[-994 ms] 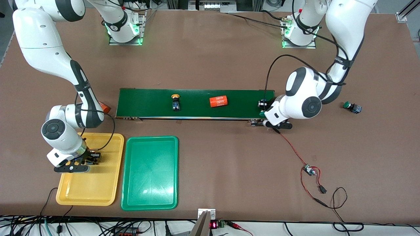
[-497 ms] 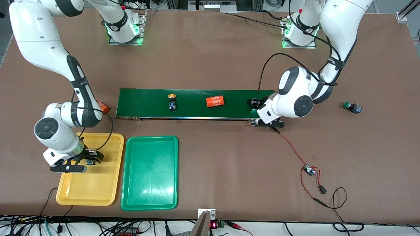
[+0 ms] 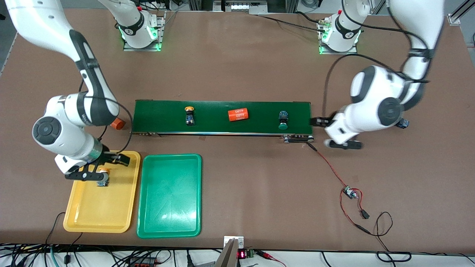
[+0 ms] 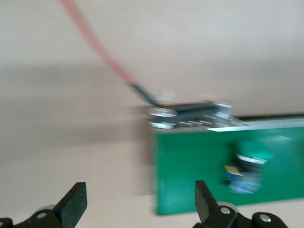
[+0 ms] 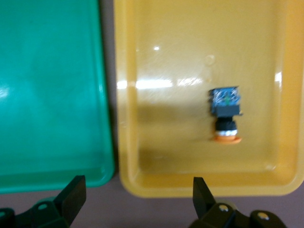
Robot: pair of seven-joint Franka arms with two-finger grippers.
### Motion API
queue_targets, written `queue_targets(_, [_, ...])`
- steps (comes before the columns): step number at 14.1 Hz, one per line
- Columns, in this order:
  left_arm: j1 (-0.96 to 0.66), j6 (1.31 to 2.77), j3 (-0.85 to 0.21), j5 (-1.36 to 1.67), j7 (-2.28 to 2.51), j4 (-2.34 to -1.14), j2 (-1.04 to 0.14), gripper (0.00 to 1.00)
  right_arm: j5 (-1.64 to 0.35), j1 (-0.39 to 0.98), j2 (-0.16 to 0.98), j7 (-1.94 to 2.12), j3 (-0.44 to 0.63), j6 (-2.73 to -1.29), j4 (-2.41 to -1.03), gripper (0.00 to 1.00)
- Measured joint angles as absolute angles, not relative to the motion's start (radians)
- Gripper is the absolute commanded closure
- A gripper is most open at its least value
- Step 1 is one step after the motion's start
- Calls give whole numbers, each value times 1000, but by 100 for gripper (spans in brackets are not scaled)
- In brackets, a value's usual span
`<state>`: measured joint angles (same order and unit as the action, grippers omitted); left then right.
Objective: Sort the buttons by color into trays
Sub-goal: 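Release the yellow button in the yellow tray while the left places green button, then grasp the next yellow button with the right gripper while the left reaches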
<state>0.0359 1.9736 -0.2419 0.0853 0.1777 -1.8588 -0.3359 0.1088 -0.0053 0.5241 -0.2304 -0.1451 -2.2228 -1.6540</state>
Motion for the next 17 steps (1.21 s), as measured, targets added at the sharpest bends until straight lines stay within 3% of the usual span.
queue_targets(7, [205,1974,-128,-195,-57,-1870,-348,0,109,-5,367,-357,-290,-2215,-1853,0])
queue_targets(12, [280,1975,-49,-233,-224,-1871,-365,0,108,-3,348,-467,-400,-2207,-1909,0])
queue_targets(17, [321,2013,-7,-233,-232,-1874,-377,0,108,-4,347,-479,-417,-2210,-1962,0])
